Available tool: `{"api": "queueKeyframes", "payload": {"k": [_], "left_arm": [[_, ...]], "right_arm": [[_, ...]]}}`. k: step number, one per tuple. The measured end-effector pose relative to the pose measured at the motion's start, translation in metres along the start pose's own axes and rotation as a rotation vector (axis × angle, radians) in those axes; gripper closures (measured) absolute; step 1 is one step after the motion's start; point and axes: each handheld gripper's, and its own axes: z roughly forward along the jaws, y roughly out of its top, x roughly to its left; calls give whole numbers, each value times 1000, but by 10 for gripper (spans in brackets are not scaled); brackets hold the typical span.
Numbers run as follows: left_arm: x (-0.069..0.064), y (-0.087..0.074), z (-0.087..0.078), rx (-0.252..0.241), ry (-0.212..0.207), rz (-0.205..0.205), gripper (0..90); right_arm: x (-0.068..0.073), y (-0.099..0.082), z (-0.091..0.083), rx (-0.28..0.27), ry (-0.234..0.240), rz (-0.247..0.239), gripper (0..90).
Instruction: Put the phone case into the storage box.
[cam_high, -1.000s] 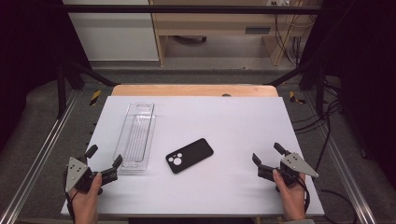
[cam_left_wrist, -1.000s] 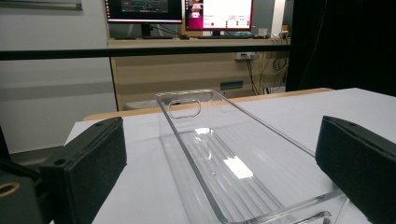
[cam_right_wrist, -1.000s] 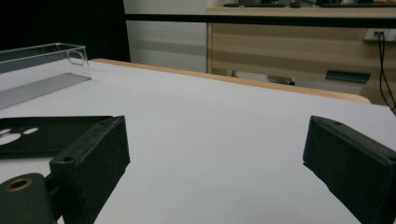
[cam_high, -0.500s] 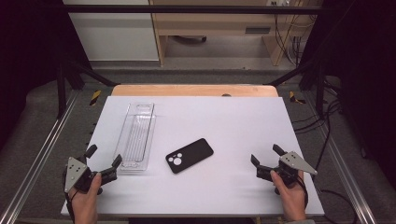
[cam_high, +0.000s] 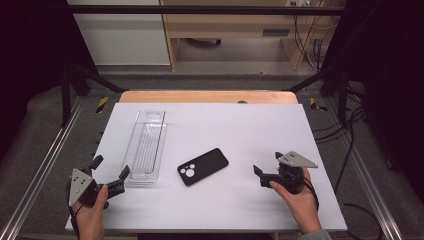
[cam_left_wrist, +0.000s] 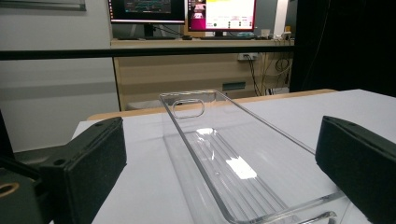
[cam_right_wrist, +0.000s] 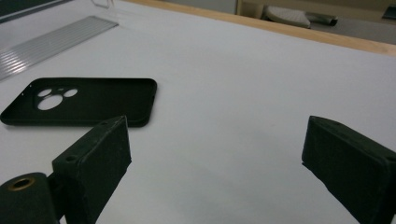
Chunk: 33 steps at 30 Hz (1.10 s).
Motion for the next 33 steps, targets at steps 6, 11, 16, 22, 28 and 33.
{"api": "queueKeyframes", "payload": {"k": [6,11,16,22,28,33], "left_arm": [[-2,0,1,0,-7,3,15],[-2,0,0,6,-7,6,15],[-1,0,0,7,-6,3,15],[-2,0,0,8,-10,5,15],[-2,0,-1,12,-9,6,15],[-1,0,-1,15,2,6,15]], "right_arm": [[14,21,22,107,-4,-55,98],[20,34,34,170,1,-89,114],[24,41,43,225,27,-91,131],[28,53,57,291,53,-92,160],[34,63,67,328,67,-105,177],[40,67,75,343,74,-120,183]]}}
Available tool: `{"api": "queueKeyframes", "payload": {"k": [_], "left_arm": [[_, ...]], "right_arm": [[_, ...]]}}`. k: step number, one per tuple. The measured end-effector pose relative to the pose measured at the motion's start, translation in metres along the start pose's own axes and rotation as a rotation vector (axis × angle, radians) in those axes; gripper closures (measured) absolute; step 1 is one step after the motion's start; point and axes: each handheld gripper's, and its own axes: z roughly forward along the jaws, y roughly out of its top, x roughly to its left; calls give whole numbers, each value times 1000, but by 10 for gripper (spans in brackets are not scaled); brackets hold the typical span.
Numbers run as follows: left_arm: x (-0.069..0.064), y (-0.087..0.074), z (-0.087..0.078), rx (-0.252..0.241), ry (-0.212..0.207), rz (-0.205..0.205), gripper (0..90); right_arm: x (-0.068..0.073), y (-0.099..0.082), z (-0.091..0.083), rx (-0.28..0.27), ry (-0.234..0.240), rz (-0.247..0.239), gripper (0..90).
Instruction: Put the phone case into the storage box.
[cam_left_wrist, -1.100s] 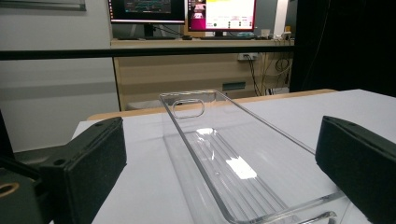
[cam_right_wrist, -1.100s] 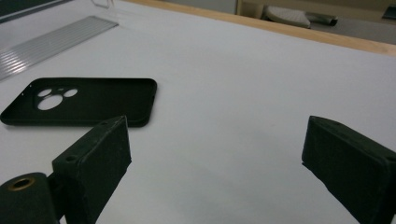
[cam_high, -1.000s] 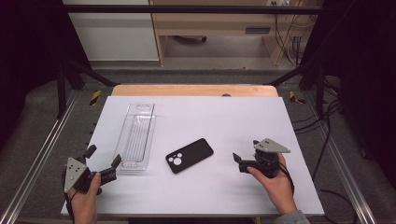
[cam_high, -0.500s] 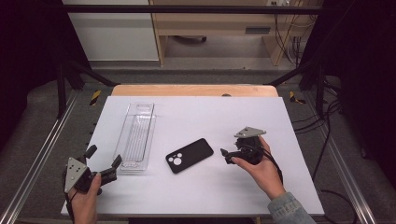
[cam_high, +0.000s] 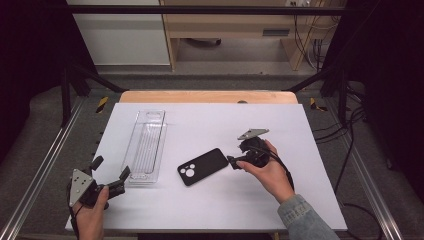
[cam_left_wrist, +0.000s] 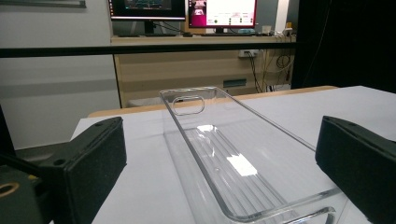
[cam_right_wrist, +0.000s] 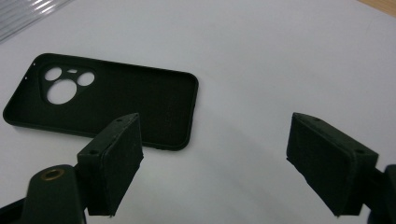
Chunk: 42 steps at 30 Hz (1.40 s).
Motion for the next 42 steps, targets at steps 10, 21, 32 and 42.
{"api": "queueKeyframes", "payload": {"k": [10,21,32,42], "left_arm": [[0,1,0,-13,-14,-4,14],[-5,2,2,-19,-57,11,13],[-4,2,2,-23,-60,7,12],[-3,2,2,-22,-58,5,12]], "right_arm": [[3,8,14,25,23,29,210],[9,9,25,53,82,25,386],[12,12,31,30,102,69,545],[13,9,36,74,101,72,640]]}}
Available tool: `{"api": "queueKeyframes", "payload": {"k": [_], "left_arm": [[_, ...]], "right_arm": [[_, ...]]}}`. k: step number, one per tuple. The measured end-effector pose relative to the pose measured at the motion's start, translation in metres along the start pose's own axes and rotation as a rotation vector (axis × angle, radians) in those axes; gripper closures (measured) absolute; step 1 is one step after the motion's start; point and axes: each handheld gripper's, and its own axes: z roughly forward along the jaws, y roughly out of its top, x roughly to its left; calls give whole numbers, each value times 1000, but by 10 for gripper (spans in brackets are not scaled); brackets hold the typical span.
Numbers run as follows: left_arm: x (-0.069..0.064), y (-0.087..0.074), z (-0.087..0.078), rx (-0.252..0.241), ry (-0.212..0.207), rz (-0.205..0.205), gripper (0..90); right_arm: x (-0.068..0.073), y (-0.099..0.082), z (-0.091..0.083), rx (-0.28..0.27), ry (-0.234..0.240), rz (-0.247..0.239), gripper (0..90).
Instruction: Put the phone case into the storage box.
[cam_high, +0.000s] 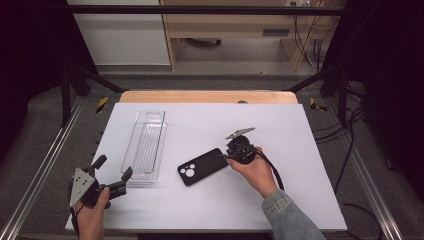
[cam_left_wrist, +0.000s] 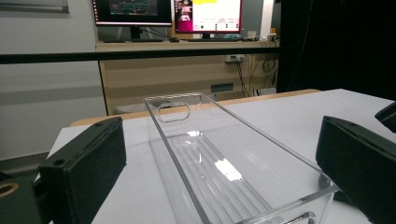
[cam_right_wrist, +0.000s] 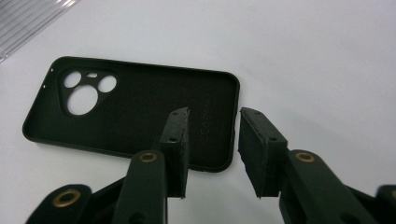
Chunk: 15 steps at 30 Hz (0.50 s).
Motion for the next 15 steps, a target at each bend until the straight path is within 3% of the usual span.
{"api": "queueKeyframes", "payload": {"k": [15], "left_arm": [[1,0,0,2,3,-6,13]], "right_arm": [[-6,-2,16,30,-25,11,718]]}}
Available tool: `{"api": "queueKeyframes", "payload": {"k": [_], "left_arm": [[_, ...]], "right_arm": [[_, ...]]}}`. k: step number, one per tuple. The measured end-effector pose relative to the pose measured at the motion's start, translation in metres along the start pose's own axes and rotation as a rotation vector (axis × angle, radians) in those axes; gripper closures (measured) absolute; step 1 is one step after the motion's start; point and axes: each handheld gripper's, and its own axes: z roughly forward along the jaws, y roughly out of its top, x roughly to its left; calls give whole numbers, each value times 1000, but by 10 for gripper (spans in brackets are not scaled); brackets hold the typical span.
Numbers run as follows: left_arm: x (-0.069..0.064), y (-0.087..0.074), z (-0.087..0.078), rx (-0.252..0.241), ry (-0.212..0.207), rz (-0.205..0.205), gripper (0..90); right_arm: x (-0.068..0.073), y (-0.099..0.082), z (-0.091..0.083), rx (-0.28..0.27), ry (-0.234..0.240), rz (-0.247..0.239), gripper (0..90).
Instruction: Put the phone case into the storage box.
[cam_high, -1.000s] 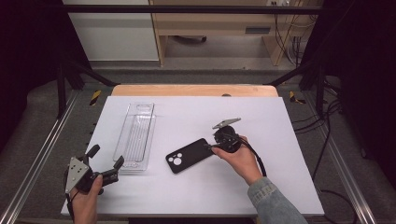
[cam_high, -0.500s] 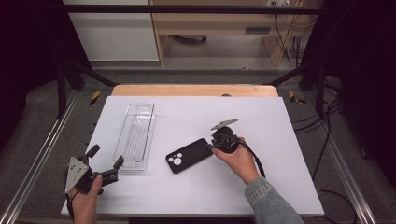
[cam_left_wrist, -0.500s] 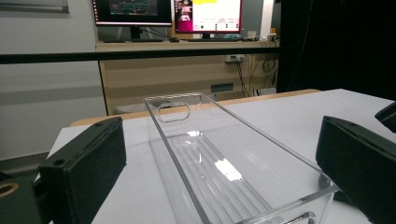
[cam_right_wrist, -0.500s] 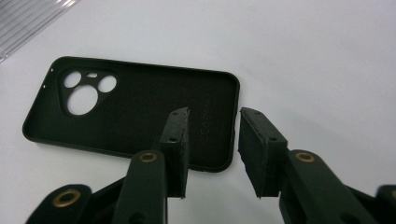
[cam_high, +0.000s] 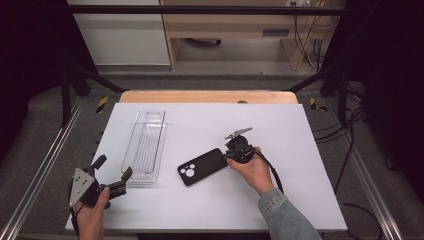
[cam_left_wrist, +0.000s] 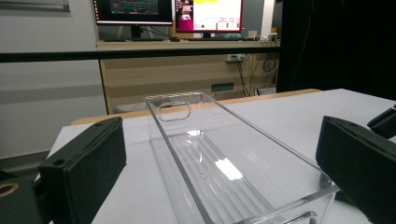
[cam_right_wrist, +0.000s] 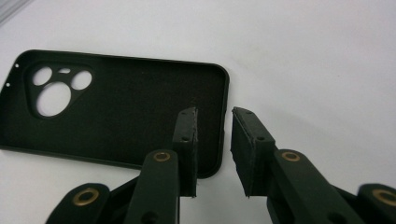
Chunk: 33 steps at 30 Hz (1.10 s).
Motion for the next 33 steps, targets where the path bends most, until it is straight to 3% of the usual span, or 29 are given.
{"api": "queueKeyframes", "payload": {"k": [11,33], "left_arm": [[0,0,0,2,0,-1,12],[0,0,0,5,-1,0,12]], "right_arm": [[-6,-1,13,29,1,16,748],[-6,-2,19,48,19,36,784]]}}
